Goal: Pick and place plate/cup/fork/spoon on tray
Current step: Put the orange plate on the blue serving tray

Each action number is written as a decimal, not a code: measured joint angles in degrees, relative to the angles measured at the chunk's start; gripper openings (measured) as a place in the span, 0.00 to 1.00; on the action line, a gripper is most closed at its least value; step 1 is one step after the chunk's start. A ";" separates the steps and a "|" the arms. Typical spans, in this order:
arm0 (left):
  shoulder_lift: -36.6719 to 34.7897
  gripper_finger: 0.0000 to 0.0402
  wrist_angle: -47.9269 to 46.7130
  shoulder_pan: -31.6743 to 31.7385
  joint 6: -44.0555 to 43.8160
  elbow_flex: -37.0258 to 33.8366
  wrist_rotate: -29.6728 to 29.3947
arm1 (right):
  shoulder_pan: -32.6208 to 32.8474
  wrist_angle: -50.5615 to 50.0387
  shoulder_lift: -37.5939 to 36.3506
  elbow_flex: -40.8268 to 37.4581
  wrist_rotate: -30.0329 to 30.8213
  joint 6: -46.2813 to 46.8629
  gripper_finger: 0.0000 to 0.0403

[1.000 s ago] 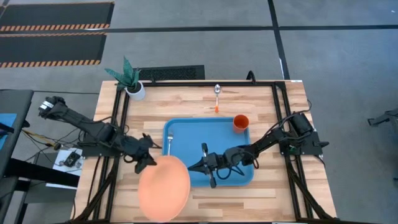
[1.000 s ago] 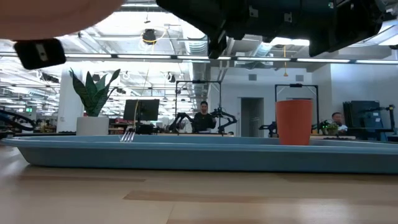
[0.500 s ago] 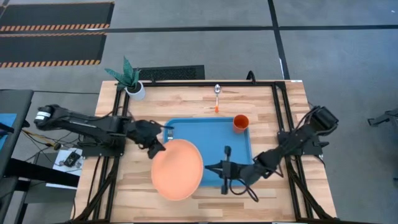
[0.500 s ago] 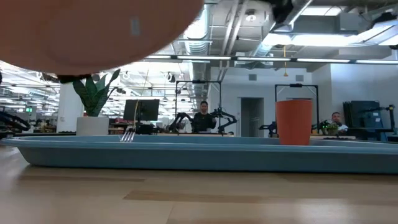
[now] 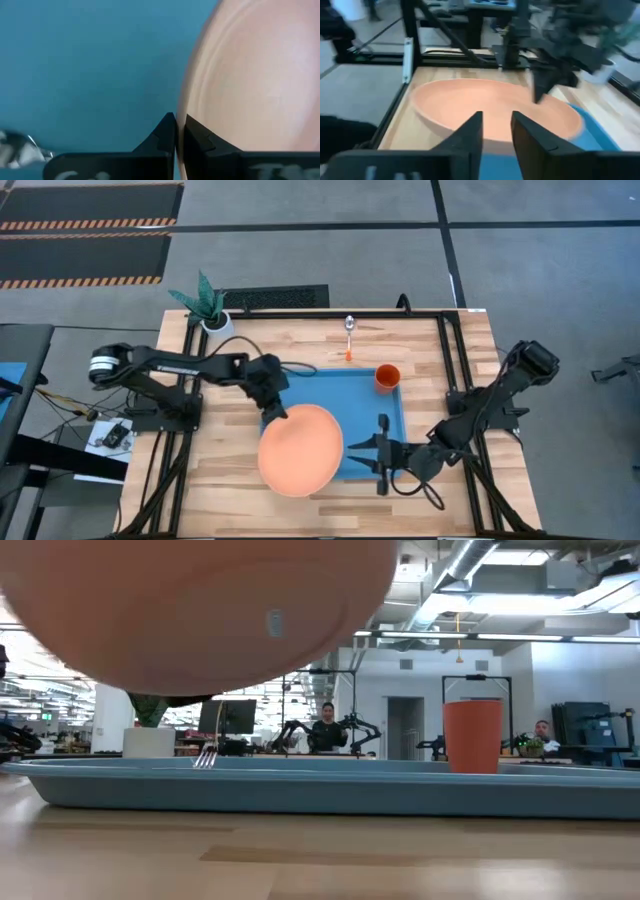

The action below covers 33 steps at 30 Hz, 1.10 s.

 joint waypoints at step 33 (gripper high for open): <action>14.60 0.00 -12.08 9.73 11.96 14.75 4.00 | -12.35 -60.56 21.27 34.03 -24.56 -21.20 0.35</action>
